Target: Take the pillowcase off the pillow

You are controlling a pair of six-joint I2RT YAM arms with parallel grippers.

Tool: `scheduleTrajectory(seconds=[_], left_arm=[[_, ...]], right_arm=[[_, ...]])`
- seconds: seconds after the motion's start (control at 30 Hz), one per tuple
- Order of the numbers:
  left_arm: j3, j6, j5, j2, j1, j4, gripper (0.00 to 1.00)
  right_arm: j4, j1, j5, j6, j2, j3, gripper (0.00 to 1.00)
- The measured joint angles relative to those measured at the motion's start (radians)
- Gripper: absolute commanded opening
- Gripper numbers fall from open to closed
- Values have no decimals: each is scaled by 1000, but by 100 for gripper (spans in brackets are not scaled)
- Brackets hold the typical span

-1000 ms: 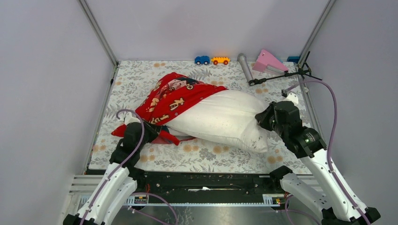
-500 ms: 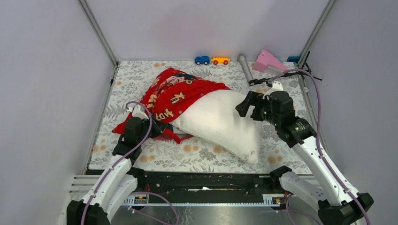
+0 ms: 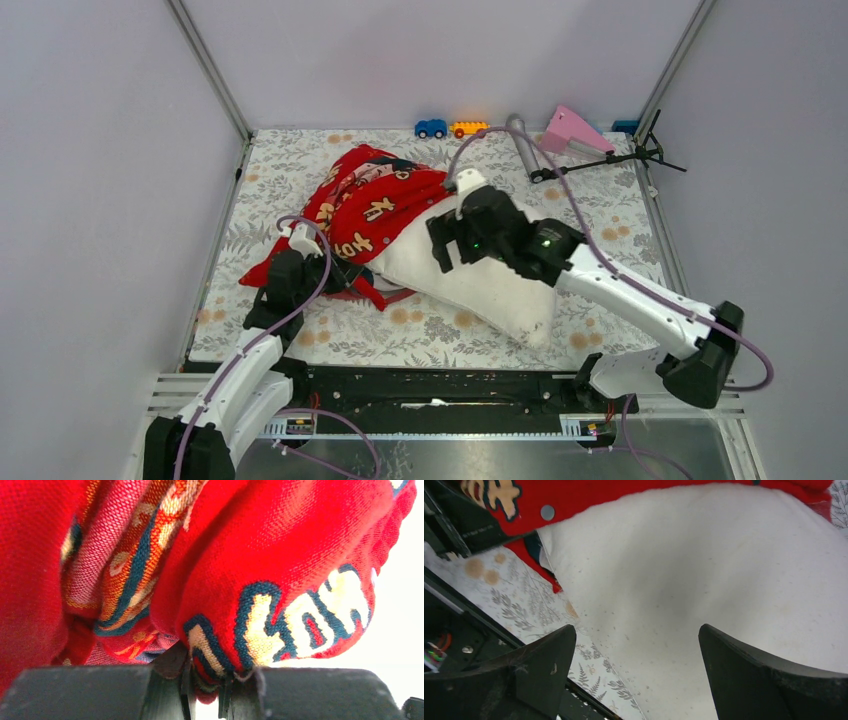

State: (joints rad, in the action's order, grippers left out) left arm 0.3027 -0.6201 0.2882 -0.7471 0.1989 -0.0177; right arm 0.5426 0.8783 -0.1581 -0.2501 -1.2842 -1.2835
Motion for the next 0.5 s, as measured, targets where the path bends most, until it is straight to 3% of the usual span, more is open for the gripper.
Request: scheduleTrajectory(seconds=[0.2,0.47,0.5], left_arm=[[-2,3,-5,9,0,2,0],[-2,2,-12,19,0,10,0],[-2,2,-12,19,0,12,0]], right_arm=[[32,135,-146,51,-111,-1,100],[19,147,-209,70,-172,82,100],[11,148,-218,70,-184,98,95]])
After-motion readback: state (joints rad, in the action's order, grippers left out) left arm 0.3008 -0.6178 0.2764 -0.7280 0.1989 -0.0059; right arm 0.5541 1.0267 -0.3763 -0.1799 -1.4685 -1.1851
